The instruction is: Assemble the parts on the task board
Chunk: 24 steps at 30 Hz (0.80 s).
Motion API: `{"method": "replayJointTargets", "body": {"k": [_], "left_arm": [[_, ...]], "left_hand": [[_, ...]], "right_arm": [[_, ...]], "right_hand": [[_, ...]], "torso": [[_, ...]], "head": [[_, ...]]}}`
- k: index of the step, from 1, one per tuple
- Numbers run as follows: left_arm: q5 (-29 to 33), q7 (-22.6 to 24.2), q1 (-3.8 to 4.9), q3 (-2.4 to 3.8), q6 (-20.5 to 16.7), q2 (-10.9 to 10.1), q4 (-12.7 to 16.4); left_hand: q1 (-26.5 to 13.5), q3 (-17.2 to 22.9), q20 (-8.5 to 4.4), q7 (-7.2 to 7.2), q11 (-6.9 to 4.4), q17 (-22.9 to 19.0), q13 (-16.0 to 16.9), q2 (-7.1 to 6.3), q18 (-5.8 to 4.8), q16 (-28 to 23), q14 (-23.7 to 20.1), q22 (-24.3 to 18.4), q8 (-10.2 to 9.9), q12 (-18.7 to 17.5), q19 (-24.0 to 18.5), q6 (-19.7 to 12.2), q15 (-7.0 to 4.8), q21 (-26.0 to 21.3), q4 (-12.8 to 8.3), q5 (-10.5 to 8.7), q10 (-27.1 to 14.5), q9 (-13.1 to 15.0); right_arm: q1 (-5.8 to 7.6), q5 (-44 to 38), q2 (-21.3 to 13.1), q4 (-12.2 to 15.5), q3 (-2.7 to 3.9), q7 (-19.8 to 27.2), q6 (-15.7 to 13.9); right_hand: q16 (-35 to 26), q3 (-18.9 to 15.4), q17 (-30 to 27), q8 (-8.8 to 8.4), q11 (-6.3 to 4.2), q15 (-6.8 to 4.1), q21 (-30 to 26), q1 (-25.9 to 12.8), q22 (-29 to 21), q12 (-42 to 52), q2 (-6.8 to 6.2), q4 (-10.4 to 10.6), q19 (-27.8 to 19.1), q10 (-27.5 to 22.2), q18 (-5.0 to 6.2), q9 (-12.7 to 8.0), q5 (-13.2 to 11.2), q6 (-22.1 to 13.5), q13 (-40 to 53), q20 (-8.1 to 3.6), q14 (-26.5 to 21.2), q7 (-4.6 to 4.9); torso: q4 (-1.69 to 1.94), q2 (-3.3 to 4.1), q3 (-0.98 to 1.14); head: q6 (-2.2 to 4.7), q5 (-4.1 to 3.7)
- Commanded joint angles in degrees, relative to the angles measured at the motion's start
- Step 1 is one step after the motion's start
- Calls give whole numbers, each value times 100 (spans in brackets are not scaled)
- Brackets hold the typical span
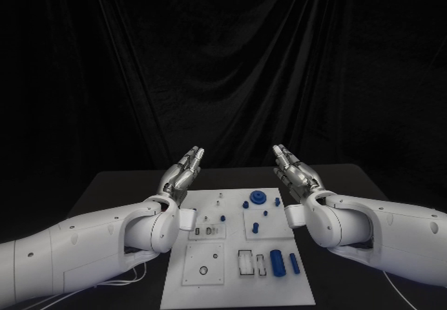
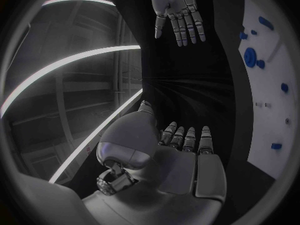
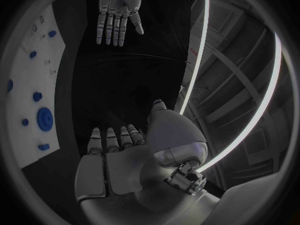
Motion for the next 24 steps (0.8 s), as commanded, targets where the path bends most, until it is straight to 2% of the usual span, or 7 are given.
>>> {"method": "replayJointTargets", "body": {"k": [1, 6, 13, 14, 17, 22, 24], "left_arm": [[566, 579, 126, -115, 1347, 30, -13], [797, 767, 260, -300, 1925, 54, -34], [910, 859, 325, -391, 2208, 65, -43], [446, 934, 302, -392, 2768, 77, -438], [446, 961, 301, -392, 2852, 66, -498], [373, 986, 300, -392, 2985, -7, -520], [220, 1019, 300, -392, 3005, -55, -528]], "left_hand": [[264, -71, 132, -11, -24, -5, -9, 69, 77, -21, -1, -9, 26, -38, 9, 87, 147, -21, 63, 82, 0, 14], [294, -58, 141, 18, 9, -5, -9, 73, 74, -21, -1, -9, 33, -38, 9, 125, 165, -21, 60, 98, 0, 19], [346, -12, 285, 130, 202, -5, 9, 78, 38, -21, -1, -9, 47, -19, 9, 233, 353, -21, 66, 120, 45, 32], [351, -10, 292, 133, 215, -5, 12, 77, 39, -21, -1, -9, 48, -15, 9, 240, 357, -21, 66, 121, 56, 32], [433, 8, 504, 70, 801, -5, 125, 81, -8, -21, -1, 22, 40, 236, 49, 167, 625, 18, 65, 156, 437, 27], [495, -3, 557, 42, 830, -5, 129, 65, -25, -21, -1, 57, 41, 328, 115, 146, 697, 69, 62, 166, 467, 26], [508, 1, 570, 28, 847, -5, 130, 75, -20, -21, -1, 59, 39, 341, 122, 134, 698, 73, 64, 169, 470, 24]], "right_arm": [[122, 727, -26, 53, -107, -111, 988], [212, 884, -41, 77, -217, -125, 1190], [213, 886, -42, 77, -218, -125, 1193], [221, 650, -326, -53, -220, -246, 1927], [221, 601, -362, -70, -220, -296, 2054], [221, 575, -425, -76, -220, -327, 2164], [222, 563, -438, -102, -220, -355, 2240]], "right_hand": [[-23, -76, -9, 33, 53, -89, -37, 261, -6, -28, 23, 44, -4, -1, 66, 25, 78, 119, -9, 177, -2, 84], [-23, -69, -9, 50, 196, -48, -37, 290, -6, -28, 8, 44, -4, -1, 67, 37, 82, 188, -9, 272, -2, 181], [-23, -49, -9, 63, 340, 37, -37, 355, -6, -28, -11, 37, -4, -1, 69, 43, 90, 230, -9, 369, -2, 288], [-23, -45, -9, 65, 363, 57, -37, 369, -6, -28, -15, 36, -4, -1, 70, 44, 91, 235, -9, 379, -2, 293], [-23, -20, -9, 74, 659, 157, -37, 447, -6, -28, -23, 40, -4, -1, 85, 49, 122, 263, -9, 362, -2, 307], [-23, -5, -9, 106, 817, 226, -37, 522, -6, 14, -41, 34, -4, 7, 89, 66, 161, 357, 8, 408, -2, 439], [-23, 21, -9, 125, 931, 382, -32, 624, 0, 71, -67, 25, 2, 20, 88, 73, 232, 406, 27, 530, -2, 495]], "torso": [[1, 0, 0], [1, 0, 0], [1, 0, 0], [-5, 13, -4], [-4, 9, 0], [12, 9, -2], [19, 22, -11]], "head": [[0, -1], [0, -1], [0, -1], [-187, 16], [-278, 74], [-389, 94], [-400, 96]]}}
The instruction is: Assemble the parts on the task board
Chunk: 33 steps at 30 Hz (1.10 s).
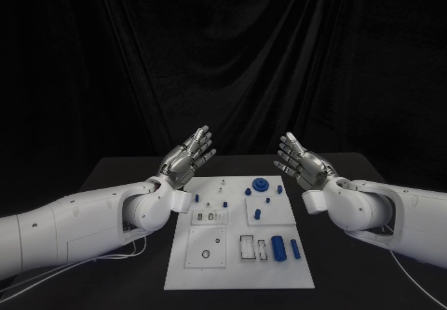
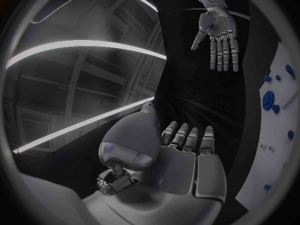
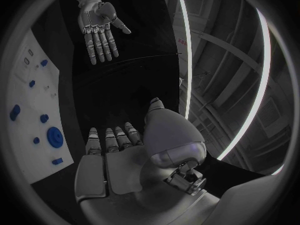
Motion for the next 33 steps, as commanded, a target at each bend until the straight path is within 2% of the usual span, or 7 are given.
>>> {"method": "replayJointTargets", "body": {"k": [1, 4, 7, 11, 19, 22, 33], "left_arm": [[-404, 457, -3, 6, 410, -69, -12], [-693, 507, -4, 6, 407, -138, -37], [-1000, 588, -4, 6, 351, -216, -53], [-1374, 710, -4, 6, 246, -377, -34], [-1593, 851, -4, 6, 75, -654, -5], [-1610, 889, -1, 6, -16, -768, 63], [-2005, 1013, 19, 5, -332, -1142, 312]], "left_hand": [[69, 28, 33, -38, 34, -8, 3, 17, -17, -21, 18, 9, 9, 33, 10, -13, 42, 41, 3, 36, 1, -4], [133, 23, 94, -68, 54, 4, 10, 1, 5, 1, 40, 23, 10, 89, 46, -9, 85, 67, 0, 41, 34, -3], [261, 11, 254, -54, 112, 53, 27, -7, -10, 107, 201, 53, 10, 218, 131, -12, 268, 127, -2, 74, 144, -3], [509, -10, 337, -33, 153, 64, 50, -106, 15, 127, 274, 68, 23, 362, 187, 65, 323, 168, -6, 271, 296, 7], [870, -19, 373, 220, 282, 131, 109, -117, 94, 260, 686, 101, 129, 808, 341, 584, 273, 276, 17, 675, 701, 65], [1339, 67, 336, 270, 329, 147, 130, -179, 111, 265, 787, 100, 182, 1030, 379, 760, 197, 301, -3, 1346, 794, 83], [1847, 178, 326, 463, 301, 151, 151, -284, 118, 236, 791, 111, 290, 1307, 450, 1084, 143, 353, -27, 1627, 893, 115]], "right_arm": [[12, -137, -34, -39, 6, -184, 517], [14, -323, -61, -90, 6, -236, 678], [23, -568, -79, -142, 6, -302, 883], [93, -845, -99, -185, 6, -434, 1167], [292, -1471, -322, -216, 6, -612, 1103], [418, -1920, -435, -172, 6, -716, 908], [1150, -4524, -615, 53, 5, -1804, 263]], "right_hand": [[-23, 87, -9, 98, 264, 361, 32, 234, 48, 164, -28, -15, 89, 33, 92, 31, 209, 134, 44, 292, 4, 188], [165, 86, 76, 361, 450, 734, 250, 395, 173, 496, -49, -11, 422, 125, 95, 100, 321, 535, 110, 635, 120, 519], [447, 25, 177, 490, 808, 836, 496, 355, 295, 861, -57, 7, 834, 257, 104, 132, 154, 711, 172, 781, 378, 476], [711, -16, 240, 606, 886, 992, 768, 416, 401, 1158, -60, -1, 1365, 288, 72, 144, 11, 839, 189, 850, 640, 556], [2098, 359, 504, 1591, 1022, 1219, 1514, 1854, 603, 2637, -262, -745, 3283, 789, -131, 480, 1236, 2201, 314, 849, 2322, 873], [2480, 544, 594, 1766, 1120, 1187, 1755, 2322, 671, 3436, -269, -1121, 3860, 1264, -46, 510, 1540, 2305, 391, 830, 3028, 878], [2914, 837, 572, 2010, 1094, 600, 3165, 2808, 1421, 3849, -430, -1879, 5122, 1926, 61, 459, 1347, 2592, 347, 326, 5086, 994]], "torso": [[7, 16, -6], [21, 29, -3], [61, 38, 7], [72, 62, 9], [16, 128, 7], [-12, 188, 30], [104, 432, 66]], "head": [[-60, 9], [-93, -41], [-117, -88], [-214, -126], [-439, -77], [-568, -53], [-896, -269]]}}
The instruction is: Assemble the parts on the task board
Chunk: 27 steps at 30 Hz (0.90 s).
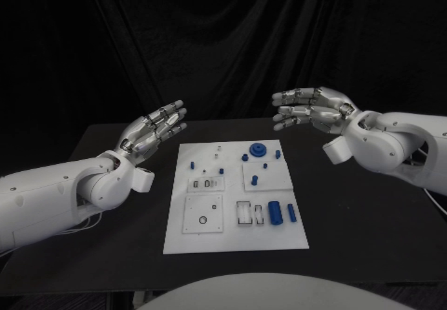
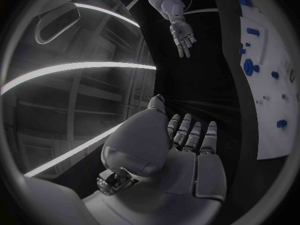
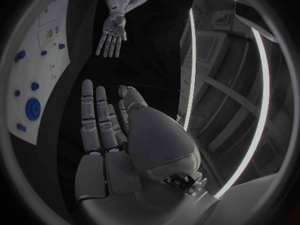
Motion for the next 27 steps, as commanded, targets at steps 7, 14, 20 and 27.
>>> {"method": "replayJointTargets", "body": {"k": [7, 14, 20, 27], "left_arm": [[-473, 1066, 52, 6, -455, -276, 260], [-501, 1135, 74, 6, -572, -385, 332], [-506, 1168, 78, 7, -588, -454, 388], [-508, 1200, 79, 10, -603, -512, 483]], "left_hand": [[-59, -24, -8, 125, -95, -7, 9, 21, 120, -35, -59, 14, 76, 87, 80, 259, -116, 46, 71, -156, 23, 27], [-619, -334, -92, 250, -327, -59, -11, 94, 111, -162, -394, -13, 91, 39, -8, 356, -331, -17, 59, -1154, -225, 28], [-580, -310, -126, 237, -341, -61, -12, 145, 110, -167, -422, -21, 95, 49, -51, 376, -368, -45, 46, -992, -274, 31], [-550, -297, -130, 244, -335, -61, -11, 157, 109, -168, -429, -23, 105, 65, -63, 412, -366, -53, 45, -924, -277, 35]], "right_arm": [[414, -3975, 16, 176, 1, -1895, -509], [500, -6250, 220, 213, 1, -2716, -331], [513, -7455, 410, 243, 1, -2983, -280], [490, -8180, 577, 234, 1, -3011, -416]], "right_hand": [[203, -3, 33, 43, -202, -382, 1152, -146, 741, -21, -158, 3, 473, 497, 60, -72, -710, 253, -14, -337, 1296, -49], [979, 625, 534, -72, -399, -737, 2310, -313, 1588, -430, -603, 62, 929, 1343, 60, -139, -745, 559, -7, -652, 2335, -323], [1886, 1381, 1192, -155, -463, -832, 3647, -717, 3548, -773, -1075, 522, 1907, 1983, -210, -116, -892, 825, 0, -723, 2618, -407], [2812, 1884, 2234, -341, -477, -846, 4582, -1000, 5022, -1084, -1422, 916, 2549, 2496, -438, -30, -1440, 1097, 6, -742, 2912, -407]], "torso": [[117, 347, -25], [190, 604, -93], [281, 826, -170], [366, 1016, -225]], "head": [[-55, -124], [-54, -95], [66, -161], [194, -183]]}}
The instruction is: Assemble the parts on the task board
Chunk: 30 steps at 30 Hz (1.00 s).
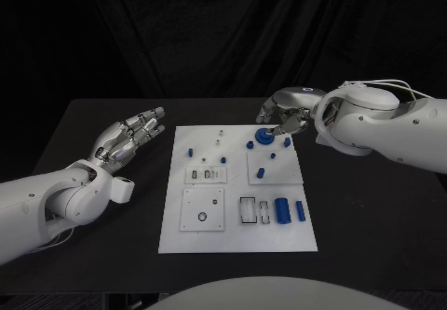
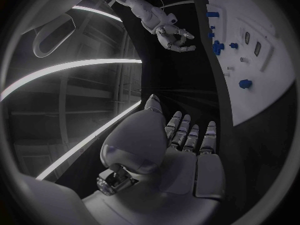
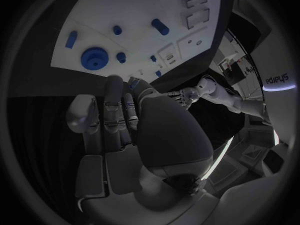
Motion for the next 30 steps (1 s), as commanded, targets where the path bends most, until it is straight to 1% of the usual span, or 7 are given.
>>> {"method": "replayJointTargets", "body": {"k": [1, 4, 8, 11, 21, 25, 30], "left_arm": [[-43, 1200, 17, 9, -73, -7, 59], [-43, 1203, 17, 10, -72, -19, 92], [-43, 1204, 17, 11, -62, -27, 124], [-43, 1207, 18, 12, -58, -33, 141], [-43, 1235, 18, 16, -62, -59, 205], [-43, 1236, 18, 16, -56, -57, 208], [-43, 1226, 17, 16, -31, -52, 194]], "left_hand": [[30, 21, -33, 3, -2, -8, -3, 41, 60, -35, -36, -16, 23, 39, -53, 47, -11, -58, -11, 68, -31, 7], [39, 25, -42, 6, -3, -10, -3, 45, 60, -38, -45, -19, 28, 42, -66, 67, -13, -66, -10, 84, -34, 9], [101, 45, -68, 15, 10, -9, -2, 53, 61, -36, -49, -22, 43, 75, -89, 111, -6, -80, -10, 216, -35, 14], [106, 47, -70, 16, 12, -9, -2, 54, 61, -35, -48, -21, 43, 74, -88, 113, -4, -79, -10, 231, -37, 14], [123, 46, -92, 15, 14, -9, -1, 45, 67, -35, -49, -24, 49, 92, -99, 130, 0, -86, -10, 272, -33, 15], [163, 41, -318, 2, 7, -14, -3, 20, 43, -40, -76, -64, 63, 126, -249, 168, -28, -191, -5, 328, -41, 17], [197, 61, -352, -60, 25, -16, -8, 35, -2, -42, -90, -76, 70, 122, -302, 188, -18, -228, -6, 456, -79, 17]], "right_arm": [[-29, -987, 55, -12, 3, -267, -126], [-58, -1059, 101, -35, 3, -230, -152], [-96, -1104, 165, -66, 3, -195, -123], [-123, -1123, 191, -77, 3, -187, -89], [-207, -1285, 214, -110, 3, -262, 108], [-241, -1298, 217, -129, 3, -297, 200], [-286, -1304, 246, -175, 3, -284, 226]], "right_hand": [[171, 63, 229, -82, 15, 17, 111, -66, 185, -90, -83, 118, 55, 118, -78, 27, -282, 60, 8, 11, 30, 78], [286, 97, 406, -163, 26, 38, 195, -77, 333, -148, -108, 158, 115, 212, -102, 31, -379, 79, 6, 30, 76, 137], [389, 157, 565, -260, 31, 66, 266, -46, 456, -240, -124, 174, 163, 307, -121, 28, -350, 102, 2, 53, 121, 199], [532, 197, 799, -325, 31, 84, 355, -36, 609, -312, -144, 188, 235, 396, -147, 26, -334, 132, 0, 73, 195, 170], [851, 266, 1321, -445, 18, 85, 417, -53, 717, -474, -189, 226, 264, 583, -156, 33, -330, 224, 4, 81, 338, 123], [885, 285, 1370, -464, 13, 98, 401, -71, 698, -519, -199, 244, 242, 647, -151, 44, -348, 279, 4, 89, 345, 139], [881, 314, 1366, -477, 17, 126, 392, -72, 694, -573, -191, 256, 227, 684, -150, 56, -359, 341, 2, 109, 324, 160]], "torso": [[91, 168, -59], [119, 239, -87], [145, 289, -104], [174, 326, -121], [202, 374, -134], [198, 375, -136], [195, 384, -140]], "head": [[71, 2], [124, -10], [168, -44], [208, -87], [284, -147], [286, -143], [278, -146]]}}
